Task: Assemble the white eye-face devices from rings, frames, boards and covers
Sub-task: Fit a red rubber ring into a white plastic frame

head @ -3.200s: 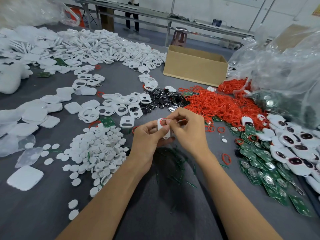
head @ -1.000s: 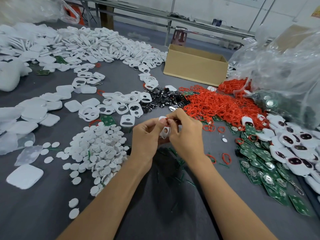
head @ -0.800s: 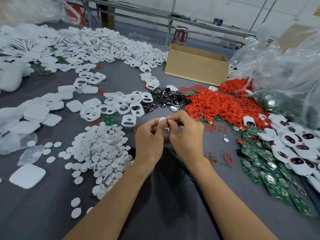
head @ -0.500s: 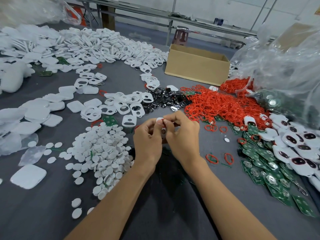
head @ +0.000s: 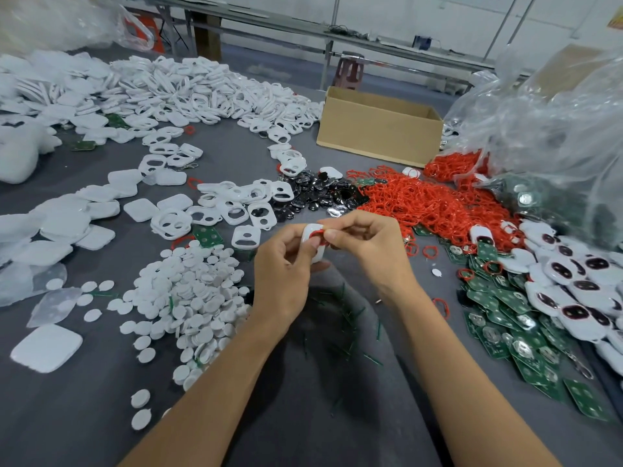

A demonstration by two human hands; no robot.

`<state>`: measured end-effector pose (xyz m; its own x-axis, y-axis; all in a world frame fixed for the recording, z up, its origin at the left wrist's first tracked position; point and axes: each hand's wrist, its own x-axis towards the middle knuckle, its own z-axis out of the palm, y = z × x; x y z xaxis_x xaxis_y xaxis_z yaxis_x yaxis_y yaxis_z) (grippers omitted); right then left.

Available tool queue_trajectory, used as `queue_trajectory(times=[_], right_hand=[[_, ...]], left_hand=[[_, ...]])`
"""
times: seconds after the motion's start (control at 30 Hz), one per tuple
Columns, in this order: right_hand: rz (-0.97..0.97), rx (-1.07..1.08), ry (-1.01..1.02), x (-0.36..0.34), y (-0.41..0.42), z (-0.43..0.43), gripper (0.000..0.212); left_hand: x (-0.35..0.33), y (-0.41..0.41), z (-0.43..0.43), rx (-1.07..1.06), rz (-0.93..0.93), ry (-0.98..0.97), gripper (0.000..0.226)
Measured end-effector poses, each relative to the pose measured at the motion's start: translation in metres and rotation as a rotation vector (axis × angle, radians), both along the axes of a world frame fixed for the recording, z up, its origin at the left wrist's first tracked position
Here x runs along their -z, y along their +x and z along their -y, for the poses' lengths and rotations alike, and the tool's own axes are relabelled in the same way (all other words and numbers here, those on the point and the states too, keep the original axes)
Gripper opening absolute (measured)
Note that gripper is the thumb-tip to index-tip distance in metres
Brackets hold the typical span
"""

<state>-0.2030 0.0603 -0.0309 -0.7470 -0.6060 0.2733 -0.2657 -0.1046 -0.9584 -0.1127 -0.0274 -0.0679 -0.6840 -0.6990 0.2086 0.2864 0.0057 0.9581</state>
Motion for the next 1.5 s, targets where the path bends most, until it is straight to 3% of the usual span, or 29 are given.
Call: queue_trajectory(times=[0.17,0.3,0.67,1.13,1.5], right_hand=[[-0.338,0.226,0.015,0.007,0.011,0.007,0.013],[-0.265,0.311,-0.050,0.011,0.011,0.008,0.017],[-0.501,0.332,0.058,0.015,0.013,0.011,0.013],[-0.547,0.371,0.081,0.027,0.015,0.012,0.011],[-0.755,0.416,0.075,0.035,0.014,0.010,0.012]], left_hand=[[-0.003,-0.001,-0.003,0.066,-0.083,0.165,0.014],[-0.003,-0.002,-0.002,0.085,-0.109,0.321,0.013],[-0.001,0.001,-0.003,0.188,-0.133,0.239,0.018],[-0.007,0.000,0.000,0.148,-0.059,0.496,0.013],[-0.008,-0.001,-0.005,0.040,-0.037,0.416,0.022]])
